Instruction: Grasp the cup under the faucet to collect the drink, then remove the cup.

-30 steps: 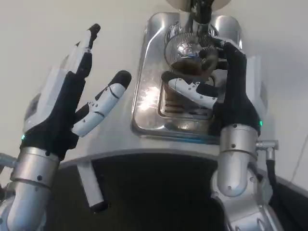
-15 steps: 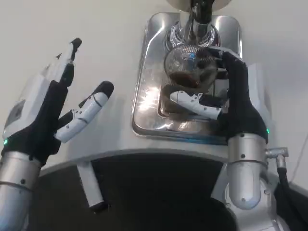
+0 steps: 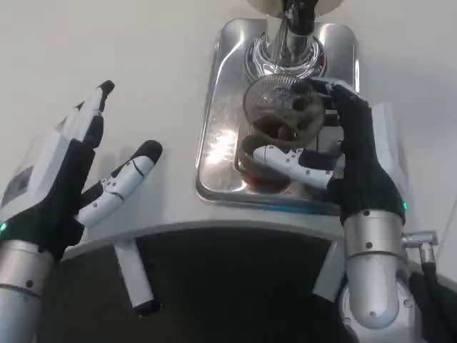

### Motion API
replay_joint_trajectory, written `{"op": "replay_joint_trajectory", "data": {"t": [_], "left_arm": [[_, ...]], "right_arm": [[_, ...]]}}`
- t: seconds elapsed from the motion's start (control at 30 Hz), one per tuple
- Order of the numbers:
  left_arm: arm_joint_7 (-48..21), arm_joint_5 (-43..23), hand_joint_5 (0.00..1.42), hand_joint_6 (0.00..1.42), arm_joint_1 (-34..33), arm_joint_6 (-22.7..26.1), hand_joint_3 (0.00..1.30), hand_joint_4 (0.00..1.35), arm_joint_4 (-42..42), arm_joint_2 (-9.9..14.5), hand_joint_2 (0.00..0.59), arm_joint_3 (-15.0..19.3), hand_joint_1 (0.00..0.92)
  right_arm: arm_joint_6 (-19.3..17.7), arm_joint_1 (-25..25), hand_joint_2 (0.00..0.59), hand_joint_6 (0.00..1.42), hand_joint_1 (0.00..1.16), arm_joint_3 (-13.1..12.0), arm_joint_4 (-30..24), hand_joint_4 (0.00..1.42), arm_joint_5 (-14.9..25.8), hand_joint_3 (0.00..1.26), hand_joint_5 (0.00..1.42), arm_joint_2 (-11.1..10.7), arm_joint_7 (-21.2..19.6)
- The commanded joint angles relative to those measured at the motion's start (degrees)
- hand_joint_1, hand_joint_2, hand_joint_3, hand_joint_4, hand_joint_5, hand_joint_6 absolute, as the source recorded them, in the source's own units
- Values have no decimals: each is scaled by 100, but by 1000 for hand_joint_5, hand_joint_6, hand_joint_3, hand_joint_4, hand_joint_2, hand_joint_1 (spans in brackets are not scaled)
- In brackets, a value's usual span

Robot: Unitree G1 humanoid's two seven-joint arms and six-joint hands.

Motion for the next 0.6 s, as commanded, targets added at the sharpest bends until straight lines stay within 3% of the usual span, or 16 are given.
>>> {"op": "replay_joint_trajectory", "data": {"t": [0.03,0.23,0.6], "left_arm": [[31,77,0,0,127,-84,0,0,99,116,211,48,0],[2,177,0,0,103,-162,0,0,136,294,211,5,0],[-69,460,0,0,28,-235,0,0,212,407,211,-164,0]], "right_arm": [[12,244,172,1232,1162,266,-513,904,-208,838,912,112,26],[143,470,172,1232,1162,401,-896,905,-229,838,920,111,186],[86,598,172,1232,1162,276,-1160,905,-63,838,922,-49,603]]}}
